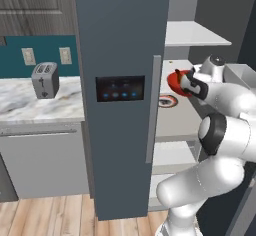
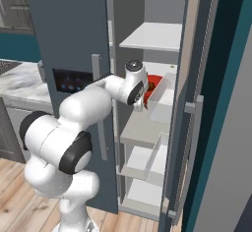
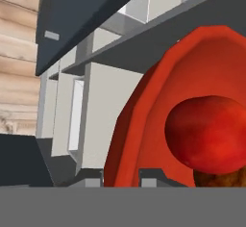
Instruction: Pick the chicken drumstick and tomato from their plates and place them in the bowl. Then put the bowl in the fridge.
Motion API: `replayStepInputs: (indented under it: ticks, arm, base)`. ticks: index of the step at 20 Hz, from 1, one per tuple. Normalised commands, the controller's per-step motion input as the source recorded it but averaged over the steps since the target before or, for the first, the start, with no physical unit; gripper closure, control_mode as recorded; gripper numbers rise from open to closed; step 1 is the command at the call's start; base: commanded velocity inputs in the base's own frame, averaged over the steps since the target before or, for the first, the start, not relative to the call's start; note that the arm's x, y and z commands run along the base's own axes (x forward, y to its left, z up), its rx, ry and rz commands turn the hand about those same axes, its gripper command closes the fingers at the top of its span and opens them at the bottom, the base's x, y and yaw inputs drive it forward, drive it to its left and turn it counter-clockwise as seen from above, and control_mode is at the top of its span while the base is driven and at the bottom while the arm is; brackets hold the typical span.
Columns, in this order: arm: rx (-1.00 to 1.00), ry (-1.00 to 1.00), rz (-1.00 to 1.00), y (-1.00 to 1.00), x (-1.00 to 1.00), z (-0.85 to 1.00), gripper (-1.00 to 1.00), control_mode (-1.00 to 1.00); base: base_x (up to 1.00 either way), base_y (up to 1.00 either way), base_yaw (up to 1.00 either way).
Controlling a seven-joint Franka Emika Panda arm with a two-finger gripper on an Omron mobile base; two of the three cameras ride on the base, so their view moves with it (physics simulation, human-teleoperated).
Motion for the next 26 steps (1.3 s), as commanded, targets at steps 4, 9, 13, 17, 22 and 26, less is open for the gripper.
replayStepInputs:
  ticks: [4,9,13,17,22,26]
  arm:
    - [0.06,0.0,0.02,0.0,0.4,-0.05,1.0,-1.0]
    - [0.04,0.0,0.04,-0.02,0.3,-0.2,1.0,-1.0]
    - [0.0,0.0,0.04,-0.06,0.34,-0.07,1.0,-1.0]
    - [0.0,0.0,0.04,-0.1,0.33,-0.01,1.0,-1.0]
    - [0.0,0.0,0.01,-0.11,0.31,-0.02,1.0,-1.0]
    - [0.0,0.0,0.01,-0.03,0.12,0.0,1.0,-1.0]
  base:
    - [0.0,0.0,0.0]
    - [0.0,0.0,0.0]
    - [0.0,0.0,0.0]
    - [0.0,0.0,0.0]
    - [0.0,0.0,0.0]
    - [0.0,0.0,0.0]
